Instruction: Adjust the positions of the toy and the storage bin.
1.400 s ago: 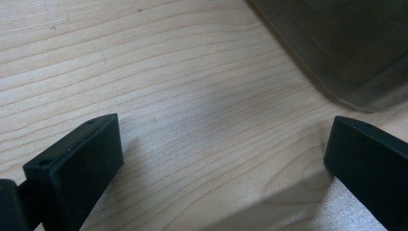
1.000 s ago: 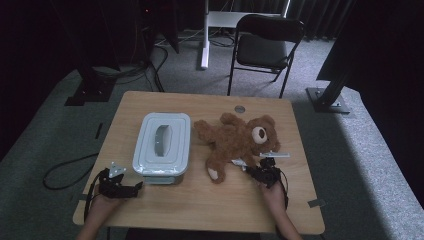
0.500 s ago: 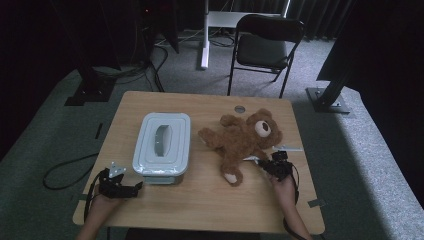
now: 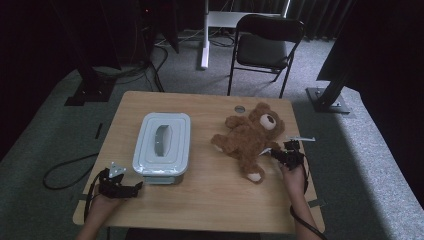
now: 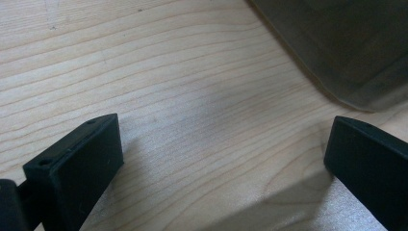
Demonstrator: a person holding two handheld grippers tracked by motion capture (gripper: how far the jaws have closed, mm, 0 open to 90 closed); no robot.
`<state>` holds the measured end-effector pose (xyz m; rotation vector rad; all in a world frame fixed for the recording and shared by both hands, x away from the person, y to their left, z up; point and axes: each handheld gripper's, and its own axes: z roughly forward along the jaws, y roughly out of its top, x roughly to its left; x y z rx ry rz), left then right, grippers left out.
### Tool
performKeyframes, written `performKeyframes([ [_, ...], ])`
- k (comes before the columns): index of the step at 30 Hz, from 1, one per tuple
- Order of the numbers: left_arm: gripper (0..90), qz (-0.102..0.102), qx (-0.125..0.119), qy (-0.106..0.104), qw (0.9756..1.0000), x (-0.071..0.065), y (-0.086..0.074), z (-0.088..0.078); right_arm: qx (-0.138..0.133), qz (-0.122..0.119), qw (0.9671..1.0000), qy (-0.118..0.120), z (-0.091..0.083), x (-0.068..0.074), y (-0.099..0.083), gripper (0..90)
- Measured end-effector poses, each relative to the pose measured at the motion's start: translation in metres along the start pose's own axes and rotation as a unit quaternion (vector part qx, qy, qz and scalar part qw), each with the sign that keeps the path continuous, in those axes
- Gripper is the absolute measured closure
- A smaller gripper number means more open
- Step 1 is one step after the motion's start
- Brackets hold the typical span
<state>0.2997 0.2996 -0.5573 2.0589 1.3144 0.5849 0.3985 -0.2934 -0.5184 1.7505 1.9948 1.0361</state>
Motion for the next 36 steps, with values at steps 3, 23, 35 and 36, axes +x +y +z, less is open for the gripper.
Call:
performKeyframes([
  [3, 0.5, 0.0, 0.0, 0.0, 1.0, 0.0, 0.0, 0.0, 0.002, 0.002, 1.0, -0.008, 0.004, -0.006, 0.01, 77.9],
  [23, 0.5, 0.0, 0.0, 0.0, 1.0, 0.0, 0.0, 0.0, -0.046, 0.005, 0.9983, -0.036, -0.008, 0.001, 0.052, 36.9],
  [35, 0.5, 0.0, 0.0, 0.0, 1.0, 0.0, 0.0, 0.0, -0.062, 0.031, 0.9968, 0.04, -0.007, 0.054, 0.05, 22.7],
  [36, 0.5, 0.0, 0.0, 0.001, 1.0, 0.0, 0.0, 0.0, -0.058, 0.034, 0.9969, 0.04, -0.002, 0.055, 0.05, 21.3],
])
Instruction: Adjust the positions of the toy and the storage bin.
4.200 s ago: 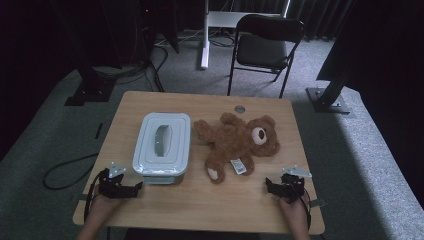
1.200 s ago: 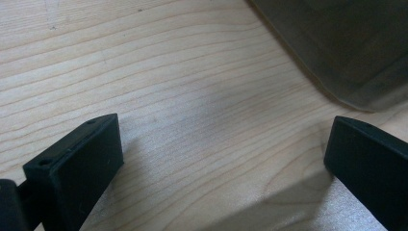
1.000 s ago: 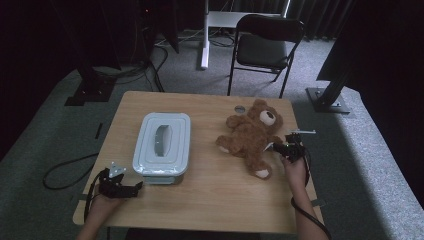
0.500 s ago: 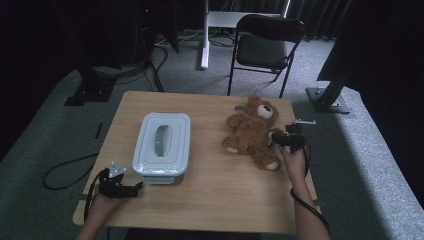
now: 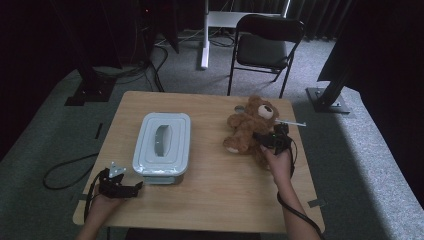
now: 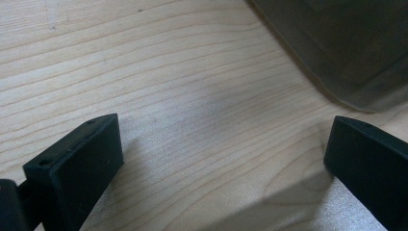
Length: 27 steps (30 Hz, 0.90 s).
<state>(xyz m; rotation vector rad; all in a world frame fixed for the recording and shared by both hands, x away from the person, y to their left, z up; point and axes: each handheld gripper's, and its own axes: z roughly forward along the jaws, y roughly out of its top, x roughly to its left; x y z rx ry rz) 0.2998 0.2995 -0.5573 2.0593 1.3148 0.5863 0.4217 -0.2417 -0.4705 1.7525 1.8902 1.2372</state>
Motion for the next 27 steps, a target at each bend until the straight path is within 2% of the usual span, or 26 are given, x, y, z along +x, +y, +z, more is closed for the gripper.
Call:
performKeyframes([
  [4, 0.6, 0.0, 0.0, 0.0, 1.0, 0.0, 0.0, 0.0, 0.02, 0.005, 0.9998, -0.006, 0.02, 0.005, -0.005, 17.2],
  [5, 0.6, 0.0, 0.0, 0.0, 1.0, 0.0, 0.0, 0.0, 0.022, -0.001, 0.9996, -0.015, 0.025, 0.007, -0.007, 17.4],
  [8, 0.6, 0.0, 0.0, 0.0, 1.0, 0.0, 0.0, 0.0, 0.028, -0.018, 0.9991, -0.028, 0.031, 0.007, -0.009, 26.0],
  [9, 0.6, 0.0, 0.0, 0.0, 1.0, 0.0, 0.0, 0.0, 0.03, -0.02, 0.9989, -0.03, 0.032, 0.008, -0.008, 31.6],
  [10, 0.5, 0.0, 0.0, 0.0, 1.0, 0.0, 0.0, 0.0, 0.037, -0.032, 0.9982, -0.034, 0.033, 0.009, -0.008, 37.9],
  [11, 0.5, 0.0, 0.0, 0.0, 1.0, 0.0, 0.0, 0.0, 0.042, -0.047, 0.9971, -0.042, 0.033, 0.01, -0.007, 43.7],
  [12, 0.6, 0.0, 0.0, 0.0, 1.0, 0.0, 0.0, 0.0, 0.043, -0.052, 0.9966, -0.048, 0.032, 0.011, -0.005, 50.6],
  [14, 0.5, 0.0, 0.0, 0.0, 1.0, 0.0, 0.0, 0.0, 0.043, -0.055, 0.9962, -0.053, 0.03, 0.009, -0.003, 62.0],
  [17, 0.5, 0.0, 0.0, 0.0, 1.0, 0.0, 0.0, 0.0, 0.04, -0.06, 0.9957, -0.058, 0.024, 0.004, 0.0, 73.4],
  [20, 0.5, 0.0, 0.0, 0.0, 1.0, 0.0, 0.0, 0.0, 0.042, -0.065, 0.9948, -0.065, 0.019, -0.003, 0.004, 77.1],
  [24, 0.5, 0.0, 0.0, 0.0, 1.0, 0.0, 0.0, 0.0, 0.037, -0.079, 0.9922, -0.089, 0.01, -0.011, 0.013, 78.6],
  [27, 0.5, 0.0, 0.0, 0.0, 1.0, 0.0, 0.0, 0.0, 0.033, -0.079, 0.9904, -0.109, 0.004, -0.02, 0.02, 79.2],
])
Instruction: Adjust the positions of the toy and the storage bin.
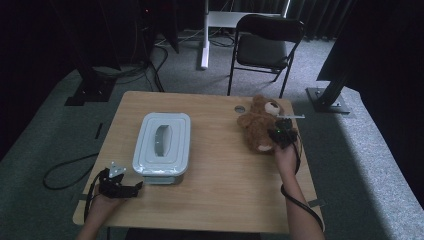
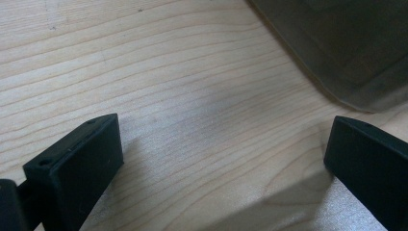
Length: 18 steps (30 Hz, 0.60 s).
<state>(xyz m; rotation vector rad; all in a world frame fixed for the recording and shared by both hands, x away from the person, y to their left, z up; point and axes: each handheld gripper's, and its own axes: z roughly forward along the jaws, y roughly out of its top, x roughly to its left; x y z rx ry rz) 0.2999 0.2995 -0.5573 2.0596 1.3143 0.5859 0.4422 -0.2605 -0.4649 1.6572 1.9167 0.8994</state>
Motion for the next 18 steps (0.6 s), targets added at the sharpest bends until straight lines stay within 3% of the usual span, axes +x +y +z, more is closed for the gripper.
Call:
performKeyframes([
  [3, 0.5, 0.0, 0.0, 0.0, 1.0, 0.0, 0.0, 0.0, 0.013, -0.001, 0.9999, -0.011, 0.002, -0.012, 0.005, 79.1],
  [6, 0.5, 0.0, 0.0, 0.0, 1.0, 0.0, 0.0, 0.0, 0.022, 0.007, 0.9997, 0.002, 0.009, -0.024, 0.009, 79.0],
  [10, 0.5, 0.0, 0.0, 0.0, 1.0, 0.0, 0.0, 0.0, 0.023, 0.02, 0.9995, 0.003, 0.019, -0.035, 0.018, 78.7],
  [18, 0.5, 0.0, 0.0, -0.001, 1.0, 0.0, 0.0, 0.0, 0.024, 0.022, 0.9995, 0.004, 0.028, -0.043, 0.026, 68.7],
])
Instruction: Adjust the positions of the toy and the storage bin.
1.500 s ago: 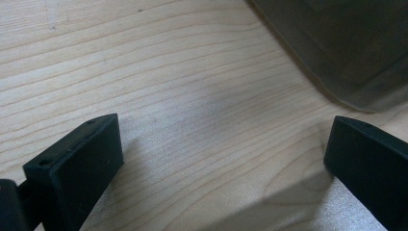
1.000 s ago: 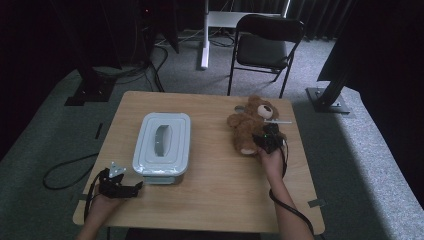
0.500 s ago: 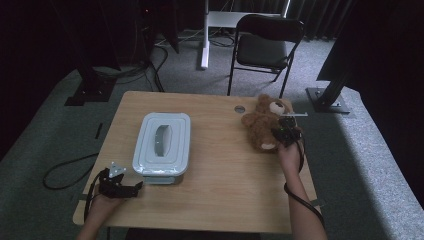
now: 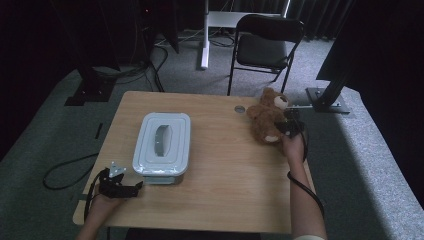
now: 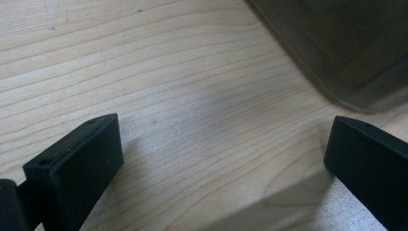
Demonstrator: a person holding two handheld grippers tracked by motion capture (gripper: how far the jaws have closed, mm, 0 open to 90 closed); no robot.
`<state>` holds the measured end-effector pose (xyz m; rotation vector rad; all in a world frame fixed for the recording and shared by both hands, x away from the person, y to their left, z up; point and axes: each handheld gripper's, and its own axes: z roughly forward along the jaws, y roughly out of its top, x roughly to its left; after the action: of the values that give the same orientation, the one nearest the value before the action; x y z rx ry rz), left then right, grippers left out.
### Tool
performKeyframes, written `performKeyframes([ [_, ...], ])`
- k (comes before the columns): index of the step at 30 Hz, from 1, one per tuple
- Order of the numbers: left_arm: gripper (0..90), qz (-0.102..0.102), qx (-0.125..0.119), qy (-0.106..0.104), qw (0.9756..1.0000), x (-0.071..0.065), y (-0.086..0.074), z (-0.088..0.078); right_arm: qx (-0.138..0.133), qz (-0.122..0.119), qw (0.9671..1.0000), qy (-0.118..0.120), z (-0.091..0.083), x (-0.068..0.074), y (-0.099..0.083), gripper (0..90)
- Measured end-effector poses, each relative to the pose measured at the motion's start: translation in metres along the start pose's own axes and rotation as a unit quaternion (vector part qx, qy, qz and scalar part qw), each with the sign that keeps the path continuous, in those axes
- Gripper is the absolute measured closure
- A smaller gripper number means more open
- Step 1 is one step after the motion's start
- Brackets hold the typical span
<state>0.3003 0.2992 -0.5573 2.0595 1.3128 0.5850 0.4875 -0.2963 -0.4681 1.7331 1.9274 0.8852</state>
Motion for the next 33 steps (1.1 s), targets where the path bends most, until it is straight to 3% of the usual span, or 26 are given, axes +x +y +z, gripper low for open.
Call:
performKeyframes([
  [6, 0.5, 0.01, 0.0, -0.011, 0.9999, -0.002, 0.0, 0.0, -0.019, -0.002, 0.9998, 0.003, -0.017, 0.006, -0.004, 53.7],
  [11, 0.5, -0.004, -0.008, -0.019, 0.9998, -0.001, 0.002, -0.001, -0.064, -0.007, 0.9977, 0.021, -0.043, 0.018, -0.006, 32.7],
  [13, 0.5, 0.0, -0.013, -0.011, 0.9999, -0.001, 0.005, -0.002, -0.073, -0.024, 0.9966, 0.028, -0.049, 0.029, -0.008, 27.0],
  [16, 0.5, 0.0, -0.02, 0.012, 0.9997, 0.003, 0.011, -0.005, -0.086, -0.038, 0.994, 0.056, -0.053, 0.045, -0.012, 14.6],
  [19, 0.5, 0.0, -0.027, 0.025, 0.9993, 0.008, 0.018, -0.007, -0.074, -0.071, 0.9921, 0.072, -0.048, 0.064, -0.017, 13.8],
  [25, 0.5, -0.008, -0.047, 0.029, 0.9984, 0.019, 0.03, -0.005, -0.067, -0.094, 0.9877, 0.105, -0.025, 0.099, -0.032, 12.6],
  [29, 0.5, -0.003, -0.051, 0.027, 0.9983, 0.022, 0.039, -0.001, -0.089, -0.113, 0.9853, 0.092, -0.017, 0.123, -0.037, 12.5],
  [33, 0.5, -0.006, -0.057, 0.029, 0.9979, 0.025, 0.046, 0.004, -0.092, -0.119, 0.983, 0.105, -0.009, 0.138, -0.039, 12.6],
])
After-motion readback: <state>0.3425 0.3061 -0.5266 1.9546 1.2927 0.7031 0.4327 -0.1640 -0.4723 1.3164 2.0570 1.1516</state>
